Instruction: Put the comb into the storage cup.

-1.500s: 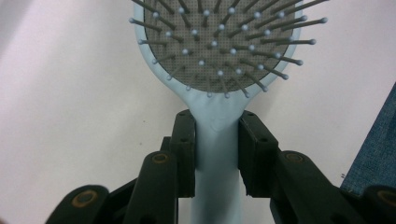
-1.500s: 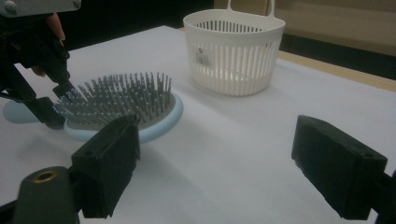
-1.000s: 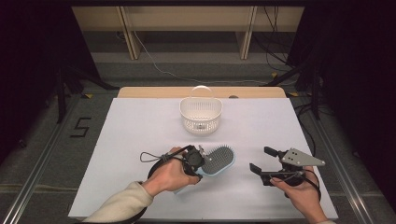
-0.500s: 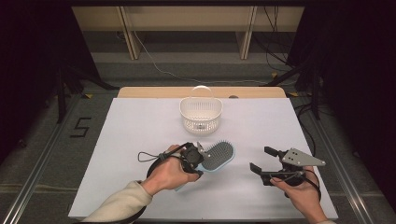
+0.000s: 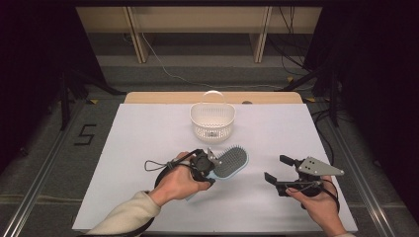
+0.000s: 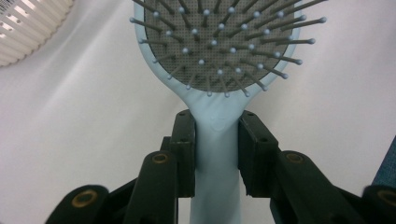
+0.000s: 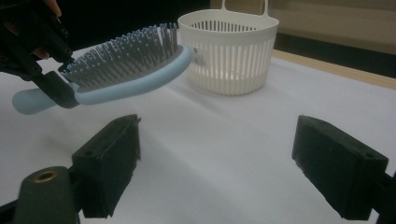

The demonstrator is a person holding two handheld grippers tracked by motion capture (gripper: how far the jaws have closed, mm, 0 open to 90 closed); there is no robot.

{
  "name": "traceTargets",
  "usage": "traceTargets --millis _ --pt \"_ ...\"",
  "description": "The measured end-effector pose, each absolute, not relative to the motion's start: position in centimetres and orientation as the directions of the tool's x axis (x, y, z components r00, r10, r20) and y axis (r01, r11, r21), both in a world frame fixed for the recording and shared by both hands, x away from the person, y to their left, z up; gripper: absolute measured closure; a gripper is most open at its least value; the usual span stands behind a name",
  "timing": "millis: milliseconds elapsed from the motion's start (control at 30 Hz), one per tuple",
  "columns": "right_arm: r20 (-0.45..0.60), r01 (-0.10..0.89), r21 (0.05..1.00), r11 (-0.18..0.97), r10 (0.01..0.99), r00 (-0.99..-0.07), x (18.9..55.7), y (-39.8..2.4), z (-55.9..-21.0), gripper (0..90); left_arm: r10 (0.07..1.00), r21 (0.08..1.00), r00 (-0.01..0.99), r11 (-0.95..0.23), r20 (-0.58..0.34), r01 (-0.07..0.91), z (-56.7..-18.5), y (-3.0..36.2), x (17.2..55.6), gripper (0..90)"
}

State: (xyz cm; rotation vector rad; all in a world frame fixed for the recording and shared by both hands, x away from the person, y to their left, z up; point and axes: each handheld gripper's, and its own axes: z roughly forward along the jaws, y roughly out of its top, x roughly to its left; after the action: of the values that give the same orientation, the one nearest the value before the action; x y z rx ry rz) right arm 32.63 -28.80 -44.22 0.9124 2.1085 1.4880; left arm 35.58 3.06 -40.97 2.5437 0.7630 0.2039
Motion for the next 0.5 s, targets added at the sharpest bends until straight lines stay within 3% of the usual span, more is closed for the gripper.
traceTargets --millis 500 --pt "0.041 0.280 0.934 0.223 0.711 -0.702 32.64 -28.87 -44.22 16.0 0.573 0.534 0.819 -0.699 0.021 0.475 -40.52 3.26 35.70 69.6"
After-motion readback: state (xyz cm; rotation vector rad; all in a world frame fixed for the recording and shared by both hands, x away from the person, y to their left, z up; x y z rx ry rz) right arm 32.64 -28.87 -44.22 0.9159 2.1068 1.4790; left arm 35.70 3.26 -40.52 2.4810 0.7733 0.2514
